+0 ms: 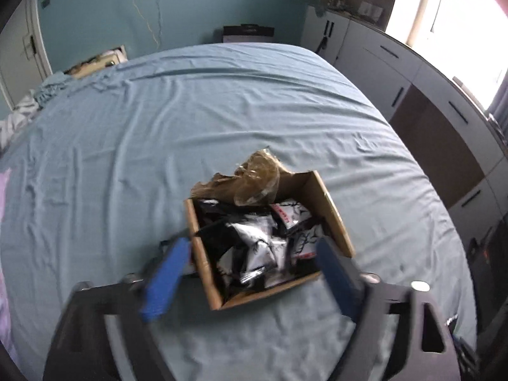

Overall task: Organize snacks
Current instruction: 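Lower the black packet into the box and open the right tool, then grasp the last white deer-logo packet beside the box with the left tool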

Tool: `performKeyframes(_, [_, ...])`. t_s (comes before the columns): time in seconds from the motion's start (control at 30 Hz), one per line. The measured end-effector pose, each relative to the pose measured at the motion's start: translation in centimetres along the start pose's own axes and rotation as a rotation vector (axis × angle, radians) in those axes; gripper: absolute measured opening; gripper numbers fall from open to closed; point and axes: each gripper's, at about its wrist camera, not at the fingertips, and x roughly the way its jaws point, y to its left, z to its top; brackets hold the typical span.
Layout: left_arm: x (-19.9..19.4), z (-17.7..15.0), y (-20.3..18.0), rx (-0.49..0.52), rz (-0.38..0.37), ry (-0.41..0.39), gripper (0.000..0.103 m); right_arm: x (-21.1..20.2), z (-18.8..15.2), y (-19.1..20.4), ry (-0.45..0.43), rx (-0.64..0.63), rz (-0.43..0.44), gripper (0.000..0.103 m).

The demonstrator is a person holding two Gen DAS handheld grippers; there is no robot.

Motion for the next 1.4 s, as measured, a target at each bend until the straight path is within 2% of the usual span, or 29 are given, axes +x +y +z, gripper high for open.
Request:
performKeyframes(0.13, [-2.5, -2.6, 0.8, 0.052, 0.046, 0.005, 0.093, 0.6, 0.7, 1.4, 0.010, -0.037, 0.021, 0.025])
performKeyframes(0.2, [-3.4, -4.1, 1.6, 0.066, 0.070, -0.011, 0.103, 1.2, 1.4, 2.0, 0.011, -0.054, 0.032, 0.025])
performKeyframes(0.33, [-2.8, -8.2, 3.7, 0.120, 0.169, -0.070, 0.103, 3.1, 2.2, 3.0, 0.008, -0.092, 0.029, 0.025])
performKeyframes(0.43, [0.4, -8.9, 4.4, 0.146, 0.247, 0.052, 0.103, 4.9, 3.2, 3.3, 0.003, -0.101, 0.037, 0.025])
performKeyframes(0.5, [1.4, -8.6, 4.8, 0.144, 0.260, 0.081, 0.103, 6.1, 3.8, 3.5, -0.002, -0.095, 0.045, 0.025])
performKeyframes(0.77, [3.9, -7.2, 6.2, 0.068, 0.217, 0.112, 0.103, 11.5, 6.2, 4.9, -0.052, -0.080, 0.149, 0.025])
performKeyframes(0.9, [5.0, -6.6, 7.7, 0.006, 0.217, 0.115, 0.103, 15.2, 7.1, 5.6, -0.031, -0.067, 0.211, 0.027])
performKeyframes(0.97, [6.2, -6.1, 8.5, -0.014, 0.236, 0.126, 0.103, 16.7, 7.1, 5.8, -0.004, -0.061, 0.220, 0.031])
performKeyframes(1.0, [6.8, -6.0, 9.0, -0.021, 0.250, 0.135, 0.103, 17.4, 7.1, 5.8, 0.015, -0.058, 0.206, 0.042])
performKeyframes(1.03, [7.5, -6.0, 9.4, -0.028, 0.266, 0.147, 0.103, 18.1, 6.9, 5.8, 0.048, -0.048, 0.165, 0.057])
performKeyframes(1.1, [8.8, -6.0, 10.3, -0.047, 0.277, 0.179, 0.103, 18.5, 7.0, 5.4, 0.062, -0.033, 0.132, 0.072])
performKeyframes(1.2, [10.4, -6.0, 11.5, -0.096, 0.234, 0.206, 0.103, 17.8, 7.7, 4.7, 0.041, -0.011, 0.125, 0.072])
performKeyframes(1.3, [12.0, -5.2, 12.3, -0.140, 0.181, 0.188, 0.103, 17.0, 8.4, 3.1, 0.034, 0.078, 0.143, 0.072])
performKeyframes(1.4, [13.1, -4.3, 12.9, -0.198, 0.124, 0.184, 0.097, 16.2, 8.5, 1.6, 0.040, 0.156, 0.149, 0.072])
